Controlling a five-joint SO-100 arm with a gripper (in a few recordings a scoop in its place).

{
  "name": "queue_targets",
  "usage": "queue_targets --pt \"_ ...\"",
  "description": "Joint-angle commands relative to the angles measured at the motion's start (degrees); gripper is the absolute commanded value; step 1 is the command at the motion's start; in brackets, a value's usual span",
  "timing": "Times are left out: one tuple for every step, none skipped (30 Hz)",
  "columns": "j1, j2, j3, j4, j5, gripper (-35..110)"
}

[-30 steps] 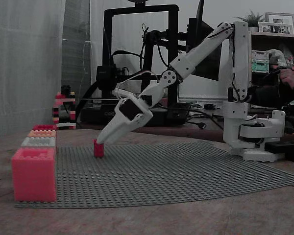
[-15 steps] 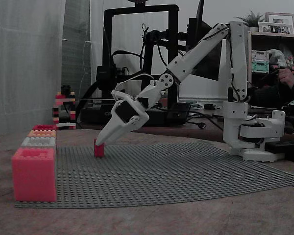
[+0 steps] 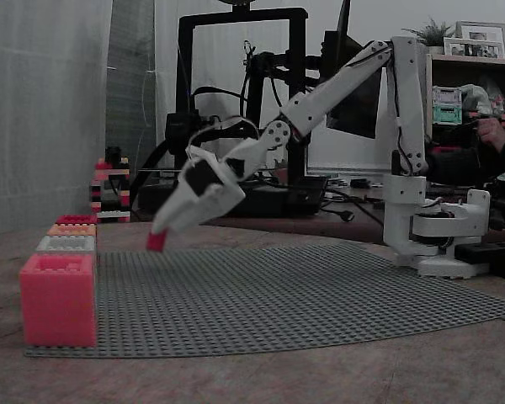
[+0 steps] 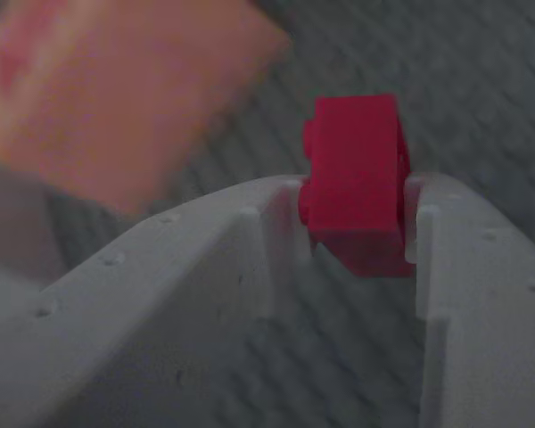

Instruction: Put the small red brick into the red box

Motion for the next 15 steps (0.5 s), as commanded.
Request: queue_targets --pt "2.1 1.5 -10.6 -1.1 11.3 0" --pt "2.9 1.1 -12.7 -1.1 15.1 0" --pt "3.9 0.7 -14.5 -1.1 19.0 0" --pt "4.7 0.2 -16.3 -0.9 22.3 0" --pt "5.5 -0.5 -17.8 -0.9 25.4 0" --pt "6.4 -1.2 -19.5 -0.9 28.5 0" --pt "7.1 -2.3 -21.1 -0.8 31.0 0" --pt "7.6 -3.4 -22.7 -0.8 33.0 0" --pt "8.1 -4.7 -24.6 -0.3 34.5 0" --pt "8.3 -6.2 -26.8 0.8 36.0 0" --pt "8.5 -7.7 -29.6 2.8 37.3 0" --pt "8.6 -9.6 -32.6 5.3 38.5 0" --pt "8.7 -11.4 -35.8 7.6 39.7 0" --pt "8.7 -13.5 -39.4 10.4 41.0 0" --pt "8.8 -15.7 -43.2 13.5 42.1 0"
